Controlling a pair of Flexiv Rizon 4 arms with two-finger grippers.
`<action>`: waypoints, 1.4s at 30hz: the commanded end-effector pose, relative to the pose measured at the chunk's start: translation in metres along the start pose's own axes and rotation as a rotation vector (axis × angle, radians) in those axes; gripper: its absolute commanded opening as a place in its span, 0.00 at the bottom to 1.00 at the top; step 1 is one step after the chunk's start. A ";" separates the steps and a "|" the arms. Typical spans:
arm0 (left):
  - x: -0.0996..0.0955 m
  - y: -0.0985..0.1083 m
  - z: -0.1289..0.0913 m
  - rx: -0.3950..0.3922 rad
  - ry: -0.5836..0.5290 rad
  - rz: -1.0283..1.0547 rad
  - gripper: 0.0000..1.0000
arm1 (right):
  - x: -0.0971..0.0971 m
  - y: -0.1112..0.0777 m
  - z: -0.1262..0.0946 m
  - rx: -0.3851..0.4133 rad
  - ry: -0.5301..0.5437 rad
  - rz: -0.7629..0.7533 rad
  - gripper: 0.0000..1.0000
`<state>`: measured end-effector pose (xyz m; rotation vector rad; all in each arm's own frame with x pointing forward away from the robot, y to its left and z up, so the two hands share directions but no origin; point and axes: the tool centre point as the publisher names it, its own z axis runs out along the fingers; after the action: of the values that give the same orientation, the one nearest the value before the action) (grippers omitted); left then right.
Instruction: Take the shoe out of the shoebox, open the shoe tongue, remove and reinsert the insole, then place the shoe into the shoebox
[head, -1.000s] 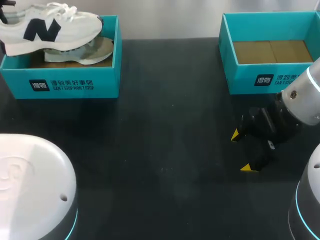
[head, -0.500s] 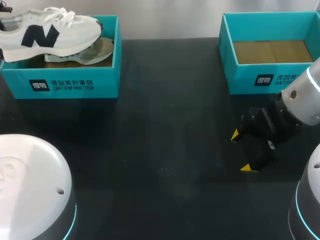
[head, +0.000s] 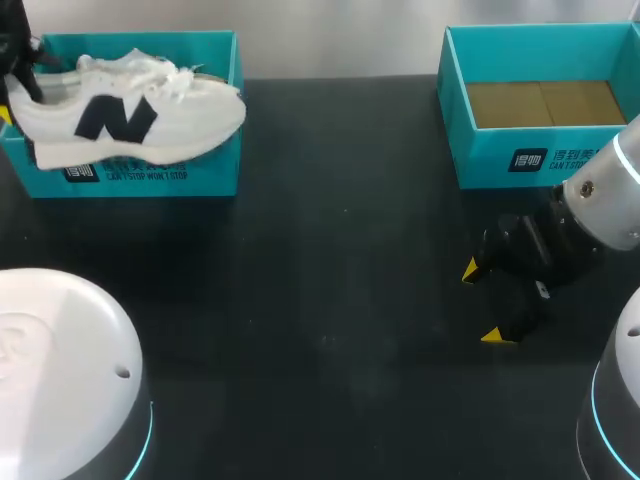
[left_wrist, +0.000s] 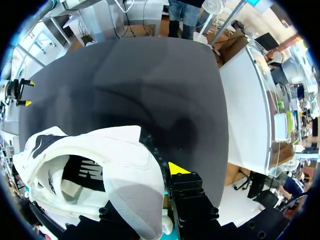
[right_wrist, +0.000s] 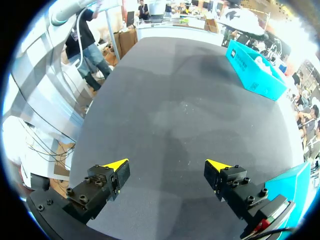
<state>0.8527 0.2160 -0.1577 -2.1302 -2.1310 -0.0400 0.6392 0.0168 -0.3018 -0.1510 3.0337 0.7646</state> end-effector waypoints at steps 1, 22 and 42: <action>-0.011 -0.047 0.007 -0.126 0.002 0.010 0.00 | 0.001 0.000 0.001 0.002 -0.002 -0.001 1.00; -0.084 -0.128 0.040 -0.119 -0.011 0.144 0.00 | 0.001 0.000 0.001 0.002 -0.002 -0.001 1.00; -0.136 -0.145 0.083 -0.115 0.006 0.175 0.00 | 0.001 0.000 0.001 0.002 -0.002 -0.001 1.00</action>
<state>0.7056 0.1052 -0.2255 -2.3694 -1.9689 -0.0943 0.6391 0.0168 -0.3018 -0.1513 3.0337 0.7646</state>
